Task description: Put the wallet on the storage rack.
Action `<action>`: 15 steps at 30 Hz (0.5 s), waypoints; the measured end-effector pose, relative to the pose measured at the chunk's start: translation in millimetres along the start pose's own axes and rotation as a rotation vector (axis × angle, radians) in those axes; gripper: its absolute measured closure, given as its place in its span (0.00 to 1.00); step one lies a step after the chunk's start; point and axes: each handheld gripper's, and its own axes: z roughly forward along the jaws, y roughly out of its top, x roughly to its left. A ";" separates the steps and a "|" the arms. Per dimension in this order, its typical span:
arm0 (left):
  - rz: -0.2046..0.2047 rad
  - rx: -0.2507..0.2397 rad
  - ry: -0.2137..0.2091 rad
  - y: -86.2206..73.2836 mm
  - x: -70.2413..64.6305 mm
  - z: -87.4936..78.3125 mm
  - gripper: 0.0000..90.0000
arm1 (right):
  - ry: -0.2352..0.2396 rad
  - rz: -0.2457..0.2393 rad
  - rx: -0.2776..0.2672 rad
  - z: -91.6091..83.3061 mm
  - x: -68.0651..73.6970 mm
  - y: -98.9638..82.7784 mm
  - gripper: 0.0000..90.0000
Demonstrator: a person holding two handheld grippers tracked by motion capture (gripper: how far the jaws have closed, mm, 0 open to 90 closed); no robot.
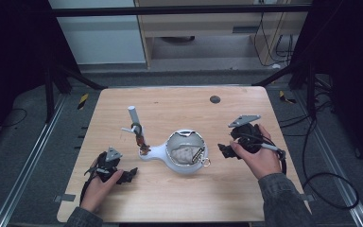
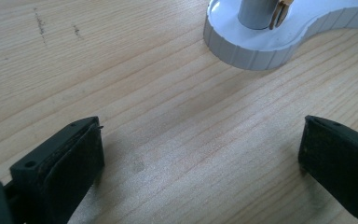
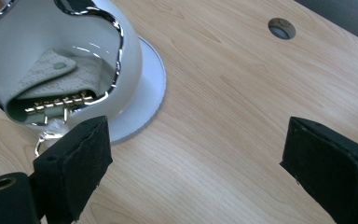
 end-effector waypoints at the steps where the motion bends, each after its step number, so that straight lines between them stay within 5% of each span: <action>1: 0.000 0.000 0.000 0.0 0.0 0.0 0.00 | -0.009 0.005 -0.003 -1.1 -2.0 -2.2 0.09; 15: 0.000 0.000 0.000 0.0 0.0 0.0 0.00 | -0.048 0.056 -0.009 -9.5 -23.6 -32.9 0.09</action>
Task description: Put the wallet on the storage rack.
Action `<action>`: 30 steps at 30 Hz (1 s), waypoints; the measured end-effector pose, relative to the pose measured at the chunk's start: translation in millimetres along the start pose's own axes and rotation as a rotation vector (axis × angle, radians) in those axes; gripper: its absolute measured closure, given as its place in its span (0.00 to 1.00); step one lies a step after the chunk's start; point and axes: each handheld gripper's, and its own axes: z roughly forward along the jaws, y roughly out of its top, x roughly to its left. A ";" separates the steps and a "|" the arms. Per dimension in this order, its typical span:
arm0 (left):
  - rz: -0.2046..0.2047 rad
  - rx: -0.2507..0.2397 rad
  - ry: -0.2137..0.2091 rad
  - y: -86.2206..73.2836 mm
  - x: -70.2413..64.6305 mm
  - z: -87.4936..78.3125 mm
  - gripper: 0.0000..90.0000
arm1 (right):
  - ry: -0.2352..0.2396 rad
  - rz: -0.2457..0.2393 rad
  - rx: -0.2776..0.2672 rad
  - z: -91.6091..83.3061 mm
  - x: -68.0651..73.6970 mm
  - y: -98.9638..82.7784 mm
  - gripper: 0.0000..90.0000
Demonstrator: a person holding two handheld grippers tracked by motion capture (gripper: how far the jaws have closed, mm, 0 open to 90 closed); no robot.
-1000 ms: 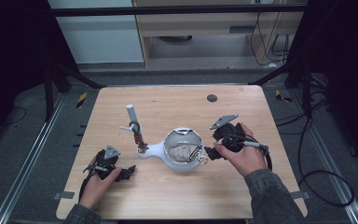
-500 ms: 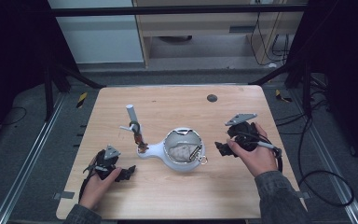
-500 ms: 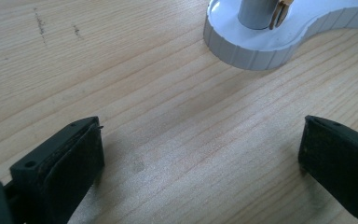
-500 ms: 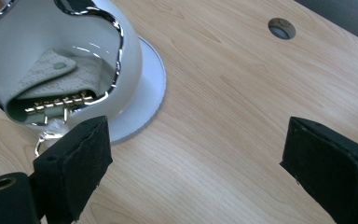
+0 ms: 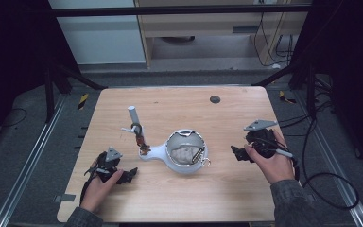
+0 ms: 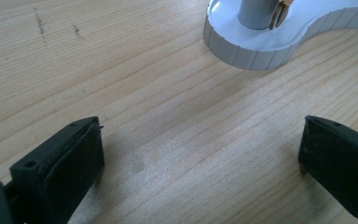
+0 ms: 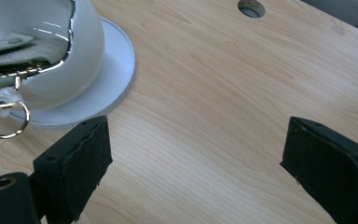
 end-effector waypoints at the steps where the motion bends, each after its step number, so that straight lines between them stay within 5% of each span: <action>1: 0.000 0.000 0.000 0.0 0.0 0.0 0.00 | -0.002 0.004 -0.002 0.2 -0.7 -1.5 0.09; 30: -0.001 0.000 0.001 0.0 -0.1 0.0 0.00 | -0.053 0.124 0.049 28.0 -30.6 -56.5 0.09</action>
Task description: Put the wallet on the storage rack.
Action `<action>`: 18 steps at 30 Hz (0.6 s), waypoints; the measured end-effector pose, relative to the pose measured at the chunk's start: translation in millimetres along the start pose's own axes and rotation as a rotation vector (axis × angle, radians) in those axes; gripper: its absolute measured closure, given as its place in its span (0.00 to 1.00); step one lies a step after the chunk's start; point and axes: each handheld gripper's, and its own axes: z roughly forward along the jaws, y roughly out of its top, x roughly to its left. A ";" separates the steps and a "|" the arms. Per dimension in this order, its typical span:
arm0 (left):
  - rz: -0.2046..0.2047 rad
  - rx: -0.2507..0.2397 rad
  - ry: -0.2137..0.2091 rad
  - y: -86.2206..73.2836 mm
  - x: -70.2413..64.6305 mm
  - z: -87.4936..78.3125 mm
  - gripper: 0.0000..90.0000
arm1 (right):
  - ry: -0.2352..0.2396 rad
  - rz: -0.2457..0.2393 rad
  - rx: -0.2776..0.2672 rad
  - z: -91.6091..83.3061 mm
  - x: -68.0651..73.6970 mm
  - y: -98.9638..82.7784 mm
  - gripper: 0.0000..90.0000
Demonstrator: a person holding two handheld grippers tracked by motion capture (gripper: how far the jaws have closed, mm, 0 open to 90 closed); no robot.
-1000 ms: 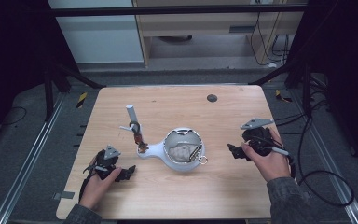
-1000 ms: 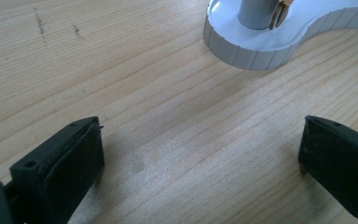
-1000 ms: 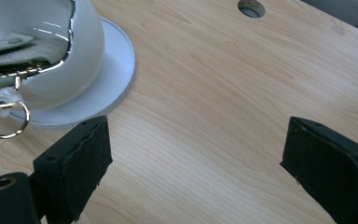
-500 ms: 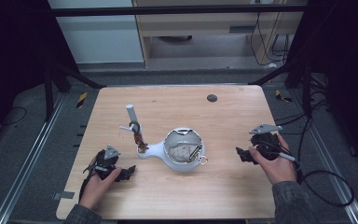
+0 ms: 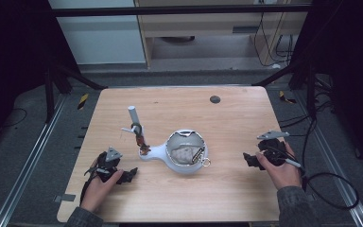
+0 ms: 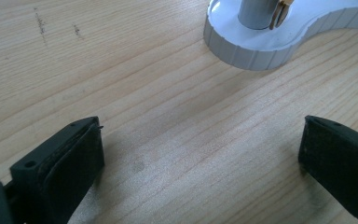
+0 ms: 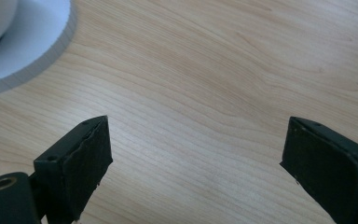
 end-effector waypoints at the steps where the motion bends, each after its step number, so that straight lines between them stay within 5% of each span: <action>1: 0.000 0.000 0.000 0.0 0.0 0.0 0.00 | -0.003 0.000 0.000 1.8 -0.7 -1.4 0.09; 18: 0.000 0.000 0.000 0.0 0.0 0.0 0.00 | -0.003 0.075 0.008 35.3 0.7 -28.6 0.09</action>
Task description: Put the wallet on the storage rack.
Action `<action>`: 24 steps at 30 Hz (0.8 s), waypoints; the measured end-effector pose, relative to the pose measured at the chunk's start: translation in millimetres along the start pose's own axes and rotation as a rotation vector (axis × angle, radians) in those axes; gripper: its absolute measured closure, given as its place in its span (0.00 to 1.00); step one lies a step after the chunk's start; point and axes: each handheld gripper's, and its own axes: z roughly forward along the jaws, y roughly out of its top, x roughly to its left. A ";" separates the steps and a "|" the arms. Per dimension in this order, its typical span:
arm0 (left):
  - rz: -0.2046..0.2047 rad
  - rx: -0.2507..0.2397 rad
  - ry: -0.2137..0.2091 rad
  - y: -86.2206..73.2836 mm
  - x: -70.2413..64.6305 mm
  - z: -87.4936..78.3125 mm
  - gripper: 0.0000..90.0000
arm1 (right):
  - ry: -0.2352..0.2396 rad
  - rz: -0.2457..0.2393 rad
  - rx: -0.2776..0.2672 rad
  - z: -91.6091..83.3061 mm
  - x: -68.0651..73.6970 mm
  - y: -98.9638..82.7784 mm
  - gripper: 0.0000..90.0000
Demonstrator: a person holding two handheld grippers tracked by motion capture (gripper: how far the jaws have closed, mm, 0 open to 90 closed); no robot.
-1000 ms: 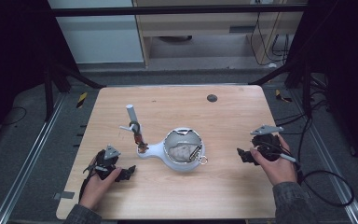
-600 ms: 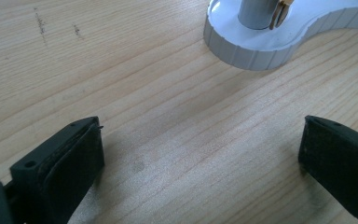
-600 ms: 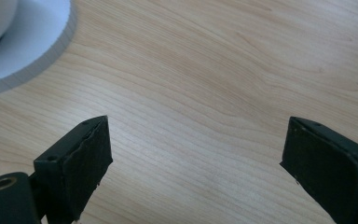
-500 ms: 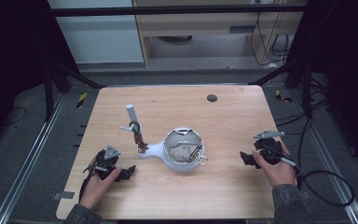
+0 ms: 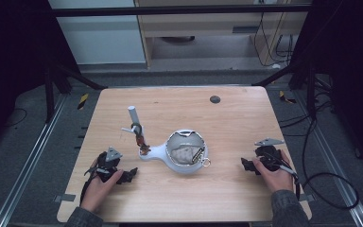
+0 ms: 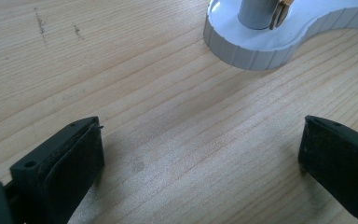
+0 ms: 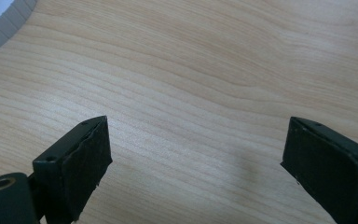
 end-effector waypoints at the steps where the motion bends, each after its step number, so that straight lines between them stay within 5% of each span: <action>1: 0.000 0.000 0.000 0.0 0.0 0.0 0.00 | -0.001 0.005 0.000 1.7 0.6 -1.2 0.09; 14: 0.000 0.000 0.000 0.0 0.0 0.0 0.00 | -0.002 0.078 -0.042 21.1 2.1 -8.3 0.07; 24: 0.000 0.000 0.000 0.0 0.0 0.0 0.00 | -0.022 0.087 -0.072 25.5 4.0 -9.9 0.05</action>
